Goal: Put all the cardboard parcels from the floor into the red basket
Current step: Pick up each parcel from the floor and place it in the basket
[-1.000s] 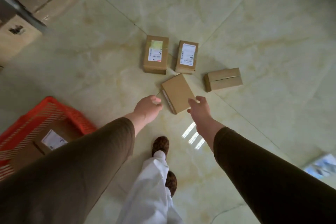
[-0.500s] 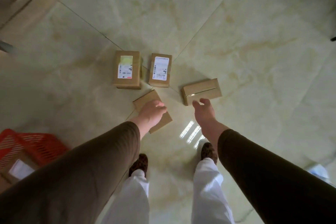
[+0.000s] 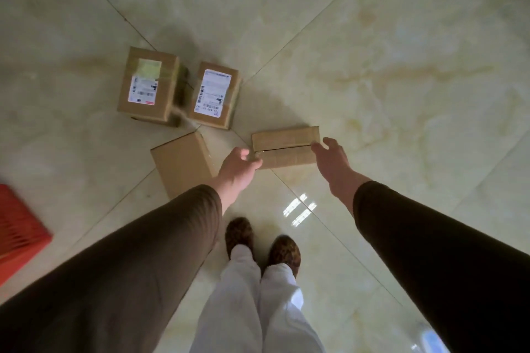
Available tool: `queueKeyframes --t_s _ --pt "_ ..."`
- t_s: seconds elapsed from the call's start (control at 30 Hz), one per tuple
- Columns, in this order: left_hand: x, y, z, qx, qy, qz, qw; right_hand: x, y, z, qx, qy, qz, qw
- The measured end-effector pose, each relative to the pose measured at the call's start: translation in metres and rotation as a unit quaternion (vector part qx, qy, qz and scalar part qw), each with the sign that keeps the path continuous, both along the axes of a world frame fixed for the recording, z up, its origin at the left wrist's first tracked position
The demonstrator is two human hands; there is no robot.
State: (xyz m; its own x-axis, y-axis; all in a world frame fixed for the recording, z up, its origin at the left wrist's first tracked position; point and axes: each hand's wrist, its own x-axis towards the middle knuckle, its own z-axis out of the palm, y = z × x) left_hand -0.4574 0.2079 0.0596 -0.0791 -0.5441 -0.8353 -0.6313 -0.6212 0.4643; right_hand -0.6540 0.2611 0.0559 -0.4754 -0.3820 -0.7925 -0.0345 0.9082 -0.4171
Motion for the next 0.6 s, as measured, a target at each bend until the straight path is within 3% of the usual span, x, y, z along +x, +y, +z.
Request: queueKeyframes --t_s 0.37,0.6 --pt "-0.026 -0.019 -0.127 0.046 -0.012 0.055 0.997 -0.034 -0.025 -0.127 0.058 -0.023 -0.009 0.998" --pt "-0.019 -0.02 -0.145 0.051 0.023 0.113 0.992 -0.028 -0.026 -0.126 0.034 -0.016 0.005 0.999"
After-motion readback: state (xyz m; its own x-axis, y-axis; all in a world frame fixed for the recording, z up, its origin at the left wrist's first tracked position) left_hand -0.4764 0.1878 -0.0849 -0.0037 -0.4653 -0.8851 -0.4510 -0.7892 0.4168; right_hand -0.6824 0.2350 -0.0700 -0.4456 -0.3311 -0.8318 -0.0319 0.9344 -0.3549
